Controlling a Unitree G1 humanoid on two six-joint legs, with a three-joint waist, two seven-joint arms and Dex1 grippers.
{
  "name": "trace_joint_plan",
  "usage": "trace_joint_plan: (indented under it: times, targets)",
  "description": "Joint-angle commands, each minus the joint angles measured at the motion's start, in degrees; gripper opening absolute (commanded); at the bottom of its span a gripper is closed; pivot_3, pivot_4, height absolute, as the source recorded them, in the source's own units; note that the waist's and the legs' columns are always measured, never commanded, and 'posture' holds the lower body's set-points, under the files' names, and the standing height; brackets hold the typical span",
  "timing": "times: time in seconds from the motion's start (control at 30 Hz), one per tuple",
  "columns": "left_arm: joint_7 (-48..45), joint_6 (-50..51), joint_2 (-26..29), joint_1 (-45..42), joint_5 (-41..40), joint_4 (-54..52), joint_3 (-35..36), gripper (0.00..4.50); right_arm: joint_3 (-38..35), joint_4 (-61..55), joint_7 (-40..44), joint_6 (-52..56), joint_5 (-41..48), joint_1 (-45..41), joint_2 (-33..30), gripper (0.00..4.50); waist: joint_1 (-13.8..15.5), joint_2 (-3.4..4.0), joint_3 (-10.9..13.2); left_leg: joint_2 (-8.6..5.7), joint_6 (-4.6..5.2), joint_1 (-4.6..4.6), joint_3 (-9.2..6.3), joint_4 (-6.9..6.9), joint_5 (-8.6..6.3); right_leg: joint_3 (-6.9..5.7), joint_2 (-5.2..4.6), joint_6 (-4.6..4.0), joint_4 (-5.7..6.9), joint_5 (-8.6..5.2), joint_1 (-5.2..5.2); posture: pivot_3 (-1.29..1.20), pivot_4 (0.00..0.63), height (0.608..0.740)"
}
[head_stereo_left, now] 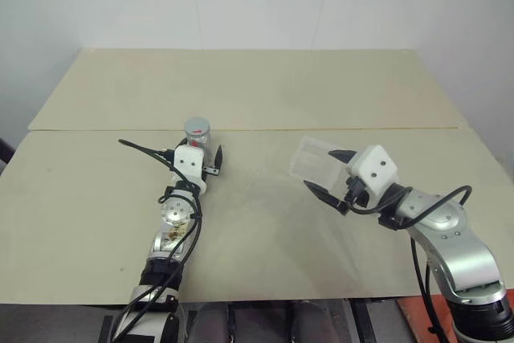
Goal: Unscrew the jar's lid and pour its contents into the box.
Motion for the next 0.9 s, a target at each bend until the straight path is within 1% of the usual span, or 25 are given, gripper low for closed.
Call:
trace_joint_plan:
  times: [0.03,0.23,0.33,0.43,0.47,0.53,0.57,0.7,0.8,0.83,0.9]
  targets:
    - [0.7,-4.0,-0.6,-1.9,-1.6,1.0,1.1,4.49,-1.3,-2.1,0.6,0.6,2.1,-0.6,0.0,4.50,0.0,0.00,0.0,0.00,-0.01,0.00,0.00,0.00,0.01,-0.01,0.00,0.00,0.00,0.00,0.00,0.00,0.150,0.740]
    - [1.5,-4.9,-0.7,-1.7,-0.7,2.5,0.6,4.49,-0.6,-2.1,1.2,0.0,1.8,0.3,-0.8,4.50,0.0,0.00,0.0,-0.01,-0.04,-0.02,0.00,0.03,0.02,-0.01,0.00,0.01,0.00,0.00,0.01,0.00,0.150,0.740]
    - [0.9,-6.0,-0.7,-1.7,-1.4,3.0,0.7,3.90,-0.3,-1.6,1.0,-0.3,1.2,0.4,-0.8,4.50,0.0,0.00,0.0,-0.01,-0.09,-0.02,0.00,0.04,0.06,-0.01,-0.01,0.01,-0.01,0.01,0.01,0.00,0.150,0.740]
    - [0.5,-6.6,-0.4,-2.1,-1.1,3.5,0.6,2.96,-0.2,-1.5,0.8,-0.4,0.9,0.5,-0.6,4.50,0.0,-0.01,0.0,0.00,-0.09,-0.02,-0.01,0.04,0.05,-0.01,0.00,0.01,0.00,0.01,0.01,0.00,0.150,0.740]
    - [0.4,-6.8,-0.3,-2.2,-1.0,3.6,0.5,2.56,-0.2,-1.5,0.7,-0.4,0.9,0.6,-0.5,4.50,0.0,-0.01,0.0,0.00,-0.09,-0.02,-0.01,0.04,0.05,-0.02,0.00,0.01,0.00,0.01,0.01,0.00,0.150,0.740]
    - [0.3,-6.8,-0.3,-2.4,-1.0,3.8,0.4,2.02,0.1,-1.4,0.5,-0.6,0.5,0.7,-0.5,4.50,0.0,-0.01,0.0,0.00,-0.09,-0.02,-0.01,0.04,0.05,-0.02,0.00,0.01,0.00,0.01,0.01,0.00,0.150,0.740]
    - [0.3,-6.8,-0.2,-2.5,-0.9,3.8,0.3,1.96,0.1,-1.4,0.4,-0.6,0.4,0.7,-0.4,4.50,0.0,-0.01,0.0,0.00,-0.09,-0.02,-0.01,0.04,0.05,-0.01,0.00,0.01,0.00,0.01,0.01,0.00,0.150,0.740]
    - [-0.5,-6.6,0.1,-2.8,-1.0,3.4,0.0,1.96,0.9,-1.5,-0.1,-0.5,-0.2,0.3,0.3,4.50,0.0,-0.01,0.0,-0.01,-0.09,-0.02,-0.01,0.04,0.05,-0.02,0.00,0.01,0.01,0.01,0.01,0.00,0.150,0.740]
    - [-3.0,-5.2,0.4,-2.3,-2.5,0.3,-0.3,1.96,1.8,-1.9,-1.2,0.1,-0.2,-0.9,1.7,4.50,0.0,-0.01,0.0,0.00,-0.09,-0.02,-0.02,0.04,0.06,-0.02,0.00,0.01,0.01,0.01,0.01,0.00,0.150,0.740]
    - [-4.2,-3.9,0.1,-2.0,-4.1,-1.7,-0.1,1.96,2.2,-2.1,-1.8,0.6,0.3,-1.8,2.9,4.50,0.0,-0.01,0.0,0.00,-0.10,-0.03,-0.02,0.04,0.06,-0.02,0.00,0.01,0.01,0.01,0.00,0.00,0.150,0.740]
    - [-7.1,0.9,-1.4,-1.3,-10.1,-7.4,0.7,1.96,2.8,-2.3,-4.0,2.2,1.9,-4.2,6.9,4.50,-0.1,-0.01,0.0,0.01,-0.16,-0.06,-0.02,0.07,0.10,-0.02,0.00,0.01,0.01,0.01,-0.02,0.00,0.150,0.740]
